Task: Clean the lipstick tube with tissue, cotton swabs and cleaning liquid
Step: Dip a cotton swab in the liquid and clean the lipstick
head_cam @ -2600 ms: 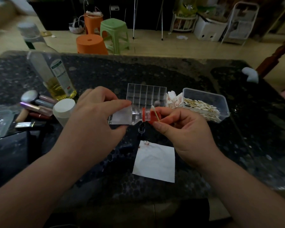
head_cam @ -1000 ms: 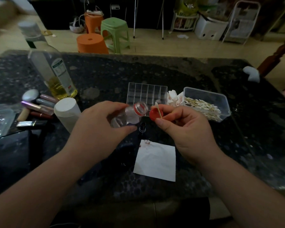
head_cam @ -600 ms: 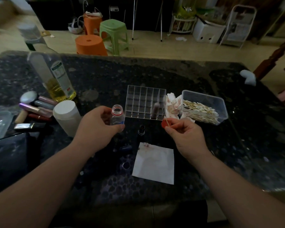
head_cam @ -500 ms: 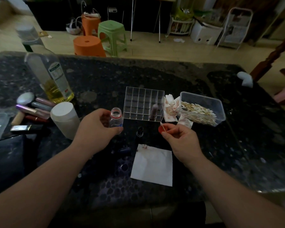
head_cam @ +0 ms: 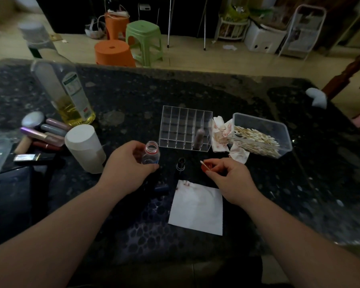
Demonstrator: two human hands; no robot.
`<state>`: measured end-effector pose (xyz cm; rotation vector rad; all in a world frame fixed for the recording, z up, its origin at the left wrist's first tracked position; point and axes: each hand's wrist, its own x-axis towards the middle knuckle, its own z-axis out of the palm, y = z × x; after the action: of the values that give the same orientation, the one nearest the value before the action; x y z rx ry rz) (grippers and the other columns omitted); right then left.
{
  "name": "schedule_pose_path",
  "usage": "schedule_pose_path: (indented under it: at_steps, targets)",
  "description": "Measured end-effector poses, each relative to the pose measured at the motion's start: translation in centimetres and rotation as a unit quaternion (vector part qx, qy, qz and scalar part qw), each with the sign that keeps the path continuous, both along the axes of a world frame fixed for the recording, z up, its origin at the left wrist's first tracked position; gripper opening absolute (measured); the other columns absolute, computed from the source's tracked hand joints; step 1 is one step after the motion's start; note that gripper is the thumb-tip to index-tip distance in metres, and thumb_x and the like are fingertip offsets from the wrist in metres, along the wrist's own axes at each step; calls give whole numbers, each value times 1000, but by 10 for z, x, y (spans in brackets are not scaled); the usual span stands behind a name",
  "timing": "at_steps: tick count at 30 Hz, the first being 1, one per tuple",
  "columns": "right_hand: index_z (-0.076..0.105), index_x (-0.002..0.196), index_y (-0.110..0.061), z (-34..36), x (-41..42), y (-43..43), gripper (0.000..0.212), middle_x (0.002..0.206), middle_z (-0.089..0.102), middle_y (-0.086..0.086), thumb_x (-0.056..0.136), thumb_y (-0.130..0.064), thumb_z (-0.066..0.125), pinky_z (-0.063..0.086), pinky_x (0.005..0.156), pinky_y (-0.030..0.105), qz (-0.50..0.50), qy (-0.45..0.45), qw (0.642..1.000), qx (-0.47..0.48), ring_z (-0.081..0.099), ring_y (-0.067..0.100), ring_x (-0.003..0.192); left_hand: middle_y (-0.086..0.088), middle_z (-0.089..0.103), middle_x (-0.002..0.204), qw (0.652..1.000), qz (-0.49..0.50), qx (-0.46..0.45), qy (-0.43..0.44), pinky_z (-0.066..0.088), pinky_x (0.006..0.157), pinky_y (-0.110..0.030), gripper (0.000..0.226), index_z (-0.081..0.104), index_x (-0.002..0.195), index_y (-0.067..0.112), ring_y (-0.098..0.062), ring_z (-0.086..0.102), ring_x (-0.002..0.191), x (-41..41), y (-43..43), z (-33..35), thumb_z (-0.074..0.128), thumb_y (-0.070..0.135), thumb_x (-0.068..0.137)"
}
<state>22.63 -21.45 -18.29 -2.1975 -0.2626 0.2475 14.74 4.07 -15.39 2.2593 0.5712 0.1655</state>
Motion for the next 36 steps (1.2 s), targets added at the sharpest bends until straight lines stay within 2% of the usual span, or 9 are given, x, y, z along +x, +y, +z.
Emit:
schedule_pose_path:
  at_steps: [4, 10, 13, 16, 19, 21, 24, 30, 36]
  targets:
    - [63, 66, -15, -1, 0, 0, 24, 113, 70, -8, 85, -9, 75, 45, 91, 21, 10, -10, 999, -32, 63, 8, 104, 11, 70, 97, 1000, 5, -5, 9, 46, 75, -22, 49, 65, 107, 26, -5, 64, 85, 0, -1, -1, 91, 32, 65]
    - [66, 68, -17, 7, 2, -2, 20, 124, 67, -15, 84, -11, 77, 44, 89, 21, -1, 9, 1000, -24, 63, 9, 105, 13, 67, 96, 1000, 6, -22, 12, 43, 74, -19, 48, 63, 106, 27, 2, 59, 83, -1, -5, 2, 91, 31, 67]
    - [69, 71, -23, 21, 1, -7, 19, 104, 70, -17, 84, -12, 78, 51, 85, 24, -30, 13, 999, -7, 67, 7, 93, 16, 63, 92, 1000, 7, -28, 7, 38, 69, -12, 47, 64, 108, 25, 7, 55, 79, 1, -7, 2, 90, 29, 69]
    - [71, 77, -26, 43, 1, -15, 12, 80, 68, -13, 87, -22, 75, 46, 64, 19, -27, -17, 994, -106, 61, 0, 76, 11, 66, 102, 1000, 6, -21, 22, 40, 73, -13, 58, 62, 119, 21, -1, 58, 84, 2, -9, 4, 89, 32, 69]
    - [67, 80, -29, 57, 3, -22, 12, 81, 65, -10, 91, -26, 69, 39, 58, 17, 21, -16, 976, -215, 57, 2, 74, 3, 63, 113, 997, 31, 5, 76, 44, 71, -23, 81, 51, 131, 14, -10, 57, 89, -2, -4, 14, 90, 42, 65]
    - [68, 85, -28, 59, 3, -22, 8, 80, 62, -10, 92, -26, 66, 38, 56, 18, 40, -17, 969, -243, 55, 2, 72, 5, 63, 96, 994, 38, 32, 102, 42, 58, -24, 62, 54, 114, 17, -9, 58, 77, -12, -1, 26, 86, 43, 69]
    - [69, 89, -24, 55, 3, -16, 9, 80, 61, -9, 94, -26, 62, 40, 56, 22, 41, -16, 971, -234, 55, 6, 71, 11, 62, 84, 986, -49, 81, 136, 42, 56, -19, 27, 58, 89, 31, -2, 58, 71, -30, -8, 37, 79, 43, 79]
    - [61, 83, -26, 46, 12, -1, 14, 83, 59, -5, 97, -27, 58, 35, 52, 21, 58, 3, 964, -258, 51, 3, 66, 12, 58, 109, 967, -135, 154, 149, 48, 85, -22, 44, 64, 121, 33, -4, 54, 92, -40, -34, 17, 73, 49, 81]
    - [66, 77, -21, 46, 22, 0, 19, 78, 61, -4, 95, -28, 62, 35, 51, 22, 55, 43, 968, -241, 55, 6, 66, 14, 50, 102, 965, -140, 167, 148, 45, 83, -21, 31, 65, 117, 34, -5, 52, 92, -36, -44, 10, 68, 43, 88]
